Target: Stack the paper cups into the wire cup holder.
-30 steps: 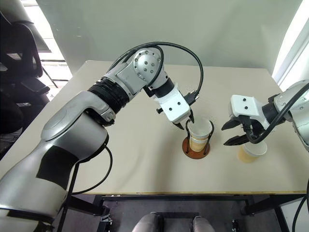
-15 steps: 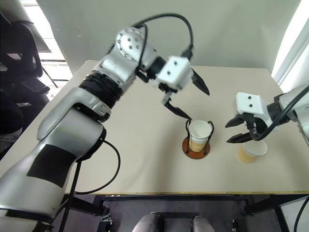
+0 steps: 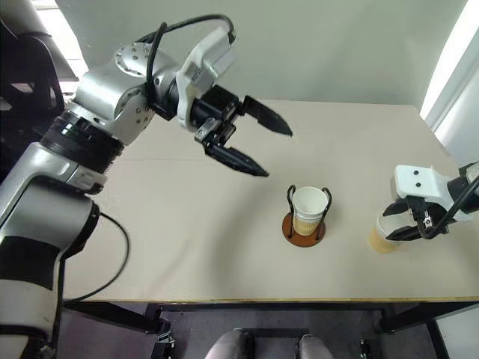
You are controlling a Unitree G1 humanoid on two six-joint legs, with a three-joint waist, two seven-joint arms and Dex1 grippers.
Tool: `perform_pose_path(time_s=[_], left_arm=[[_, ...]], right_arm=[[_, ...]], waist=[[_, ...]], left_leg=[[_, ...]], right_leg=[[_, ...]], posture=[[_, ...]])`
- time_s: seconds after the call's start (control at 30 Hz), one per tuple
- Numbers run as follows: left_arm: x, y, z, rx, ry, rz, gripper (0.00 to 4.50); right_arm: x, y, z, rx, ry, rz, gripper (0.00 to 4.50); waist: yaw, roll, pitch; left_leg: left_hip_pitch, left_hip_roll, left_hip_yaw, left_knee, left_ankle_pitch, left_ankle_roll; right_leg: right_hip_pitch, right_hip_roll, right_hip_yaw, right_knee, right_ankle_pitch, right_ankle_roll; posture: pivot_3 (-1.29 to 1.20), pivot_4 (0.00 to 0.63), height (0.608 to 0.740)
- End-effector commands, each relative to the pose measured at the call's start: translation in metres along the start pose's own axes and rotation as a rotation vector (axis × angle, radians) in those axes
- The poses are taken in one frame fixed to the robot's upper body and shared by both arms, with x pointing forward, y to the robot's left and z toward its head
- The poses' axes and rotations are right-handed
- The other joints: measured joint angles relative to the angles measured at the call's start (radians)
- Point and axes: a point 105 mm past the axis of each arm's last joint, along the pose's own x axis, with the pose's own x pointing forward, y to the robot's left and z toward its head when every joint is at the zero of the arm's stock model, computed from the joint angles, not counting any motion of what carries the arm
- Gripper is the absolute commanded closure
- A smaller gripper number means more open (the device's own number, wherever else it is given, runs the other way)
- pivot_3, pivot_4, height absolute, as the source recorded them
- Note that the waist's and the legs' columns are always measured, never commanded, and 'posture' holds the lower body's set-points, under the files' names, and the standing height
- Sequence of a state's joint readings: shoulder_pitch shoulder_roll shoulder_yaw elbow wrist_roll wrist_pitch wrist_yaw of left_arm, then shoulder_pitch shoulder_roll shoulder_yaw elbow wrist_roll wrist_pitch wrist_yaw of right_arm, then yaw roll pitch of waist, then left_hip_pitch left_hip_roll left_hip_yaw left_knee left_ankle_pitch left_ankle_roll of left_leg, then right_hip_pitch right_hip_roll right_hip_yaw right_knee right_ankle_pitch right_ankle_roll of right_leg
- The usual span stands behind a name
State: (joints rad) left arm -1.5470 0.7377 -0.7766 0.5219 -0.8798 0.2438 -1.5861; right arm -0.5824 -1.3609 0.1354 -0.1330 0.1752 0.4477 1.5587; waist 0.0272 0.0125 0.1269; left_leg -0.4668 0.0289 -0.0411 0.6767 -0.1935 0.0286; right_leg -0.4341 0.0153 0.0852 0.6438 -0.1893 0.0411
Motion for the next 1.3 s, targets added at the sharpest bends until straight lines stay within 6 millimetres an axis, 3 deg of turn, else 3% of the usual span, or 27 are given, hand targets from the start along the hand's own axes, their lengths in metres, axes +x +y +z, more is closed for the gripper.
perform_pose_path(time_s=[0.03,0.4,0.87,0.97,1.13,1.3], left_arm=[[0.004,-0.011,0.004,0.049,0.022,-0.075,0.02],[0.001,-0.012,0.001,0.057,0.009,-0.064,0.02],[-0.015,-0.009,-0.005,0.111,-0.173,0.065,0.02],[-0.02,-0.011,-0.012,0.059,-0.176,0.084,0.0],[-0.025,-0.018,-0.029,0.035,-0.133,0.104,0.0],[-0.029,-0.026,-0.053,0.001,-0.048,0.105,0.0]], right_arm=[[-0.011,-0.003,-0.005,-0.064,0.063,-0.049,1.95],[0.013,0.0,-0.023,-0.193,0.156,-0.011,1.95],[0.041,-0.002,-0.025,-0.289,0.178,0.055,1.95],[0.041,0.0,-0.028,-0.292,0.193,0.076,2.54],[0.037,0.002,-0.029,-0.291,0.2,0.09,4.3],[0.033,0.005,-0.029,-0.299,0.213,0.108,4.45]], waist=[[0.0,0.0,0.0],[-0.001,0.001,0.001],[-0.002,0.001,0.001],[-0.002,0.001,0.001],[-0.002,0.001,0.001],[-0.002,0.001,0.001]], left_leg=[[0.001,0.0,0.0,0.0,0.0,0.0],[0.01,-0.001,-0.001,-0.001,0.001,-0.001],[0.013,0.0,0.0,-0.009,0.001,-0.001],[0.013,0.0,0.0,-0.01,0.001,-0.001],[0.013,0.0,0.0,-0.011,0.001,-0.001],[0.014,0.0,0.0,-0.011,0.001,-0.001]], right_leg=[[0.001,0.0,0.0,0.0,-0.002,-0.003],[0.01,0.0,0.002,-0.002,-0.002,-0.005],[0.011,0.0,0.001,-0.004,-0.003,-0.001],[0.01,0.0,0.001,-0.004,-0.003,-0.001],[0.01,-0.001,0.001,-0.004,-0.004,-0.002],[0.01,-0.001,0.001,-0.003,-0.008,-0.009]], posture=[[0.0,0.15,0.74],[0.0,0.15,0.74],[0.0,0.15,0.74],[0.0,0.15,0.74],[0.0,0.15,0.74],[0.0,0.15,0.74]])
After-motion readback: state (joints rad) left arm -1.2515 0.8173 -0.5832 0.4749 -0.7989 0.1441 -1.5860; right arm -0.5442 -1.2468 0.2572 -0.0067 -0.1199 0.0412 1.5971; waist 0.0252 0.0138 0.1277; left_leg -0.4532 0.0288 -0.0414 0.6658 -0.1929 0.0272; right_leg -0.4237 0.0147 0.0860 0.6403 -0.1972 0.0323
